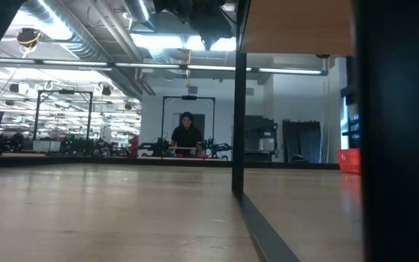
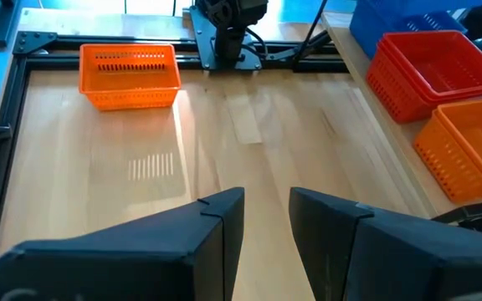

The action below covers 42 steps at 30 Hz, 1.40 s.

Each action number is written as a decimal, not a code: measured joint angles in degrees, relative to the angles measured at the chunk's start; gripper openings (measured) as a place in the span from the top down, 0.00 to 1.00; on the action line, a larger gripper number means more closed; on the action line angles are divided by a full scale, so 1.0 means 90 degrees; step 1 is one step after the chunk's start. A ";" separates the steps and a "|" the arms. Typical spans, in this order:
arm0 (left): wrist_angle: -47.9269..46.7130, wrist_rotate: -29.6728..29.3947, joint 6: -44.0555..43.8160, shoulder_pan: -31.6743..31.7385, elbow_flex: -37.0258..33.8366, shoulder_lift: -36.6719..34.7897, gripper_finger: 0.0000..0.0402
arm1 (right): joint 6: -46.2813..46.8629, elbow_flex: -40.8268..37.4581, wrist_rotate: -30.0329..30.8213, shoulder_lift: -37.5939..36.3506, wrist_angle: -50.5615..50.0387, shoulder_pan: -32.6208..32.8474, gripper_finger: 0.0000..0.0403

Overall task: Stack baskets on shelf by color
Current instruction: Stack the blue basket on top of the blue baskets on the shelf

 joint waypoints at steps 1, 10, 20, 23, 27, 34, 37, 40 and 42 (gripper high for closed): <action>0.0002 0.0000 -0.0002 0.0000 0.0000 0.0000 0.78 | -0.0047 0.0000 0.0009 0.0044 -0.0046 0.0011 0.99; 0.0000 0.0000 0.0001 0.0000 0.0000 0.0000 0.78 | -0.0304 0.0000 0.0335 0.0228 -0.0124 0.0014 0.94; 0.0000 0.0002 -0.0001 -0.0002 0.0000 0.0000 0.78 | 0.0034 0.0000 0.0371 0.0228 -0.0144 0.0014 0.94; 0.0000 0.0002 -0.0002 -0.0002 0.0000 0.0000 0.78 | 0.0002 0.0001 0.0279 0.0228 -0.0146 0.0014 0.94; 0.0000 0.0002 0.0000 -0.0002 -0.0002 0.0000 0.78 | 0.0001 0.0000 0.0337 0.0227 -0.0144 0.0014 0.98; 0.0000 0.0005 0.0001 -0.0036 -0.0002 0.0000 0.78 | 0.0009 0.0000 0.0614 0.0226 -0.0146 0.0014 0.91; 0.0000 0.0104 0.0036 -0.0080 -0.0006 0.0000 0.78 | 0.0038 0.0000 0.0612 0.0226 -0.0144 0.0014 0.86; -0.0002 0.0148 0.0045 -0.0110 -0.0007 0.0000 0.78 | 0.0048 0.0000 0.0480 0.0226 -0.0148 0.0011 0.84; -0.0002 0.0148 0.0049 -0.0126 -0.0007 0.0000 0.78 | 0.0052 0.0000 0.0186 0.0226 -0.0150 0.0009 0.84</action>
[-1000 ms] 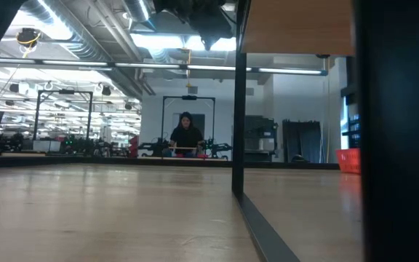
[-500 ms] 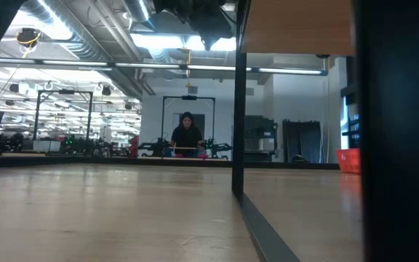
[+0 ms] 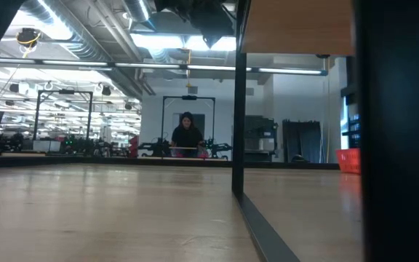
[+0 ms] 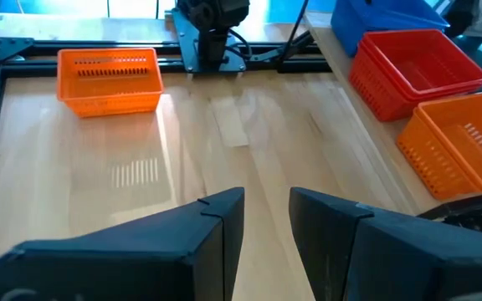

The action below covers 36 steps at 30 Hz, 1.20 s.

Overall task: Stack baskets on shelf by color
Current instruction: Stack the blue basket on top of the blue baskets on the shelf, then stack the orange basket on top of the orange baskets on the shelf

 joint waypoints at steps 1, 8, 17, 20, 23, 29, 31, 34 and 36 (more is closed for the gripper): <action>0.0000 0.0000 0.0001 0.0000 0.0000 0.0000 0.78 | -0.0001 0.0000 -0.0144 0.0000 0.0000 0.0000 0.84; 0.0000 0.0000 0.0000 0.0002 0.0000 0.0000 0.78 | 0.0279 0.0002 -0.0394 -0.0088 0.0004 0.0002 0.84; 0.0001 -0.0002 0.0003 0.0002 0.0000 0.0000 0.78 | 0.0350 0.0007 0.0165 -0.0366 -0.0003 -0.0005 0.84; 0.0030 -0.0073 -0.0015 0.0002 0.0000 0.0000 0.78 | 0.0193 0.0007 0.0670 -0.0488 -0.0041 -0.0005 0.84; 0.0225 -0.0309 -0.0466 0.0011 0.0000 0.0000 0.78 | 0.0130 0.0007 0.1932 -0.0657 -0.0341 -0.0044 0.84; 0.0277 -0.0403 -0.0864 0.0186 0.0000 0.0000 0.78 | 0.0880 0.0010 0.4301 -0.0884 -0.0668 -0.0839 0.84; 0.0277 -0.0403 -0.0868 0.0250 0.0000 0.0000 0.78 | 0.1514 0.0010 0.5101 -0.0886 -0.0737 -0.1232 0.84; 0.0277 -0.0404 -0.0874 0.0325 0.0000 0.0000 0.78 | 0.2444 -0.0006 0.5883 -0.0866 -0.0822 -0.1859 0.84; 0.0274 -0.0406 -0.0860 0.0357 0.0000 0.0000 0.78 | 0.2671 -0.0040 0.6108 -0.0837 -0.0795 -0.2278 0.84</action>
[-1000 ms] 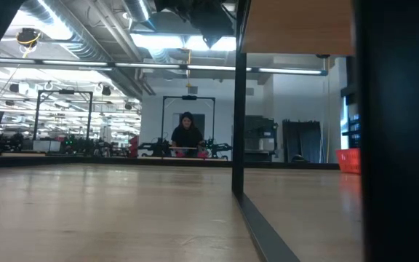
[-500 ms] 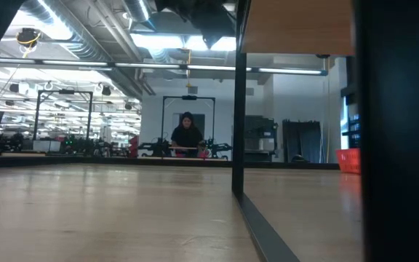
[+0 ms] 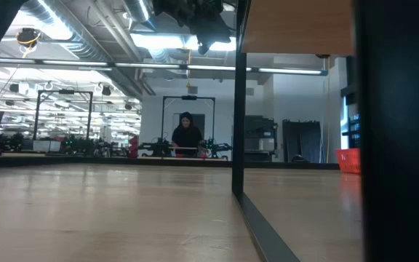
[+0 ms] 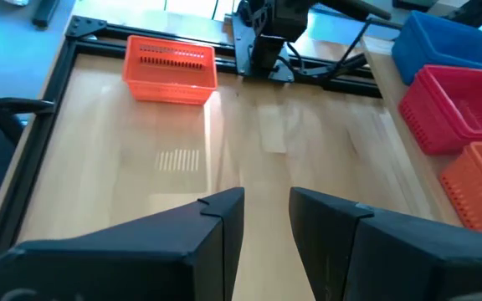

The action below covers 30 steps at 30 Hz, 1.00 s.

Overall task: Stack baskets on shelf by color
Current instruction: Stack the orange basket on top of the orange baskets on the shelf

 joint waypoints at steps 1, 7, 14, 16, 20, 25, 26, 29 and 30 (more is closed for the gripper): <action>0.0000 -0.0007 0.0021 0.0000 0.0000 0.0000 0.78 | -0.0023 -0.0026 0.0097 0.0016 0.0033 -0.0221 0.84; -0.0015 -0.0004 0.0032 0.0051 0.0000 0.0000 0.78 | -0.0242 -0.0060 0.0549 0.0051 0.0381 -0.1003 0.84; -0.0017 -0.0003 0.0558 0.0032 0.0000 0.0000 0.78 | -0.0328 -0.0062 0.0420 0.0202 0.0773 -0.1542 0.84; -0.0017 -0.0002 0.0732 0.0029 0.0000 0.0000 0.78 | -0.0288 -0.0062 0.0125 0.0309 0.0755 -0.1749 0.84; -0.0017 -0.0004 0.0865 0.0032 0.0000 0.0000 0.78 | -0.0285 -0.0062 -0.0455 0.0617 0.0613 -0.2297 0.83; -0.0017 -0.0004 0.0870 0.0032 0.0000 0.0000 0.78 | -0.0394 -0.0069 -0.1472 0.1144 0.0520 -0.3210 0.83; -0.0017 -0.0004 0.0870 0.0032 0.0000 0.0000 0.78 | -0.0424 -0.0082 -0.1562 0.1251 0.0520 -0.3382 0.83; -0.0017 -0.0004 0.0870 0.0036 0.0000 0.0000 0.78 | -0.0567 -0.0194 -0.1708 0.1564 0.0520 -0.3820 0.83; -0.0021 -0.0004 0.0870 0.0036 0.0000 0.0000 0.78 | -0.0642 -0.0275 -0.1806 0.1660 0.0527 -0.3994 0.83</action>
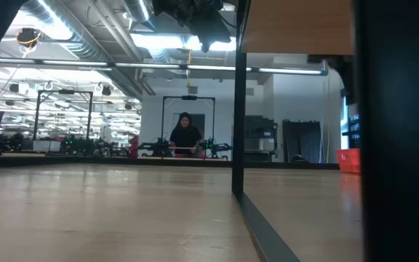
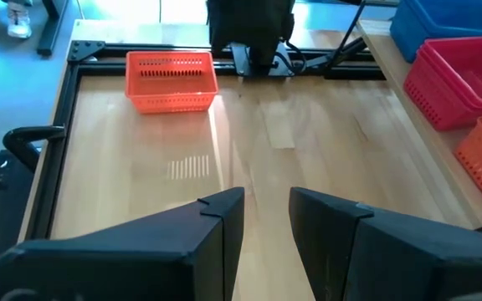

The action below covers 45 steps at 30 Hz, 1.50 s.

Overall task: Stack baskets on shelf by color
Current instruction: Stack the orange basket on top of the orange baskets on the shelf

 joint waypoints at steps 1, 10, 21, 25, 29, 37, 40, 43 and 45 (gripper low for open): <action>-0.0002 0.0000 0.0000 0.0000 0.0000 0.0000 0.78 | -0.0074 -0.0099 -0.0116 0.0079 0.0007 -0.0145 0.83; -0.0147 0.0000 0.0000 0.0000 0.0000 0.0000 0.78 | -0.0870 -0.1541 -0.0552 0.0351 0.1291 -0.1012 0.83; -0.0147 0.0002 0.0002 0.0000 0.0000 0.0000 0.78 | -0.1094 -0.2116 -0.0553 0.0367 0.2248 -0.1441 0.83; -0.0147 0.0002 0.0002 0.0000 0.0000 0.0000 0.78 | -0.1097 -0.2295 -0.0552 0.0377 0.2510 -0.1526 0.83; -0.0147 0.0002 0.0002 0.0000 0.0000 0.0000 0.78 | -0.1097 -0.2469 -0.0552 0.0502 0.2536 -0.1637 0.83; -0.0149 0.0002 0.0002 0.0000 0.0002 0.0000 0.78 | -0.1389 -0.2746 -0.0549 0.0845 0.3058 -0.1743 0.83; -0.0149 0.0003 0.0001 0.0000 0.0002 0.0000 0.78 | -0.1381 -0.2747 -0.0591 0.0887 0.3194 -0.1739 0.83; -0.0152 0.0005 0.0000 0.0000 0.0002 0.0000 0.78 | -0.1386 -0.2722 -0.0717 0.0883 0.3174 -0.1740 0.83; -0.0152 0.0005 0.0000 0.0000 0.0002 0.0000 0.78 | -0.1398 -0.2593 -0.0715 0.0839 0.3093 -0.1736 0.83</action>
